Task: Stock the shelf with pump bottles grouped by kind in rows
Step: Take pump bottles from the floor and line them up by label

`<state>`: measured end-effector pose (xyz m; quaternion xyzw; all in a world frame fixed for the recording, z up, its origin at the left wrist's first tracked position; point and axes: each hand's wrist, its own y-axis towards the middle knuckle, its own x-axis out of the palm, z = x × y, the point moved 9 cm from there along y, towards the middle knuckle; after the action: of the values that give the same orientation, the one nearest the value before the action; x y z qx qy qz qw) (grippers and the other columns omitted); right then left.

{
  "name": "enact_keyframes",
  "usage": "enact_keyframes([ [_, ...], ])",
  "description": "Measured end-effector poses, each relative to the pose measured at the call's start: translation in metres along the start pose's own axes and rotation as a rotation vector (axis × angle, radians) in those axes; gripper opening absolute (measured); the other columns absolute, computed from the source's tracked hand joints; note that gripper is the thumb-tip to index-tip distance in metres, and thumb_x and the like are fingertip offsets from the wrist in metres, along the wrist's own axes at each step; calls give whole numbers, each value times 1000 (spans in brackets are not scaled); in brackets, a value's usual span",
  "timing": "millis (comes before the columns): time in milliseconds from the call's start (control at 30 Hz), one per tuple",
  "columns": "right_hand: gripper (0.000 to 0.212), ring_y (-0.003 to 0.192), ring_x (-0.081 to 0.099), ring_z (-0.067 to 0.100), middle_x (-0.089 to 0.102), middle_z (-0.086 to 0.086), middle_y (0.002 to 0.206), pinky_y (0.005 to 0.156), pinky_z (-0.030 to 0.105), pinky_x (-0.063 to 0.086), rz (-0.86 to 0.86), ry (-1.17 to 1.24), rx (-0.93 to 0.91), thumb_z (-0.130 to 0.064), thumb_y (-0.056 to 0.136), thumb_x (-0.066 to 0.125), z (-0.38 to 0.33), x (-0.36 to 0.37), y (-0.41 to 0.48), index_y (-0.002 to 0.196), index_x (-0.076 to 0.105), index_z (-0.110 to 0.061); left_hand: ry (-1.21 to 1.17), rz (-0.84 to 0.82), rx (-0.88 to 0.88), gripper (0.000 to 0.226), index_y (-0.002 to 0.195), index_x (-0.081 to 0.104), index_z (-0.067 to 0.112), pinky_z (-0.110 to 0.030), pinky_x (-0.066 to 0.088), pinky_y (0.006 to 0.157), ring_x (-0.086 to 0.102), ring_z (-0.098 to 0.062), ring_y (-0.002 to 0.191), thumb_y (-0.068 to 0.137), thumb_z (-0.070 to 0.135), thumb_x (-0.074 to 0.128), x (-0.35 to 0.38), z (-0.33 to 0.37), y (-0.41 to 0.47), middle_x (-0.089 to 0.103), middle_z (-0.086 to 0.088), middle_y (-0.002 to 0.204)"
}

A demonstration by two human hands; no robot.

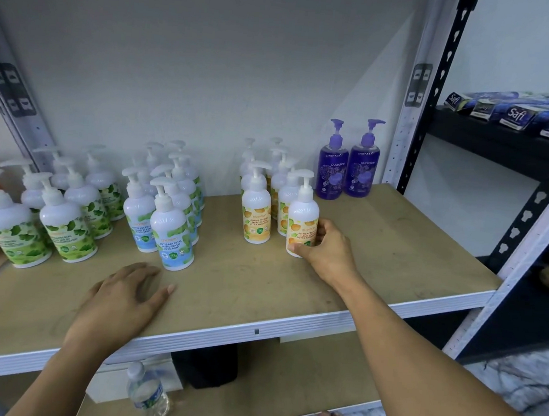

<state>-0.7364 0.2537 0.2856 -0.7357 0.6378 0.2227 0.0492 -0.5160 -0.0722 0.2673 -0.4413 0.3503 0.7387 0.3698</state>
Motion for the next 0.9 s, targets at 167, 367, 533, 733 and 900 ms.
enact_keyframes([
  [167, 60, 99, 69, 16, 72, -1, 111, 90, 35, 56, 4, -45, 2, -18, 70, 90, 4, 0, 2, 122, 61, -16, 6, 2, 4, 61, 130, 57, 37, -43, 37, 112, 48, -18, 132, 85, 76, 45, 0, -1, 1, 50, 12, 145],
  [367, 59, 97, 68, 13, 71, -3, 109, 90, 32, 56, -4, -50, -1, -18, 71, 89, 2, 0, -1, 124, 61, -16, 2, 5, 5, 61, 130, 58, 36, -43, 36, 112, 48, -18, 132, 85, 76, 45, 0, 0, 0, 50, 11, 145],
  [533, 60, 99, 68, 14, 72, -1, 113, 92, 34, 56, -7, -51, 1, -16, 72, 89, 2, 0, -2, 125, 61, -16, 4, 0, 4, 62, 130, 57, 37, -43, 36, 113, 47, -17, 132, 85, 77, 44, 1, -1, 1, 49, 12, 145],
  [733, 66, 102, 67, 16, 69, -1, 115, 91, 37, 55, 9, -87, 5, -24, 70, 90, -2, -1, -7, 127, 58, -16, 2, -2, 1, 61, 131, 57, 35, -42, 36, 112, 48, -18, 132, 86, 75, 45, 0, 1, -1, 50, 12, 145],
  [900, 53, 86, 53, 13, 54, 0, 110, 74, 33, 48, 340, -227, -162, -28, 75, 86, -42, -24, -42, 119, 58, -16, -5, -6, -7, 58, 130, 57, 36, -41, 36, 112, 48, -18, 131, 87, 73, 47, 0, 1, -1, 49, 12, 145],
])
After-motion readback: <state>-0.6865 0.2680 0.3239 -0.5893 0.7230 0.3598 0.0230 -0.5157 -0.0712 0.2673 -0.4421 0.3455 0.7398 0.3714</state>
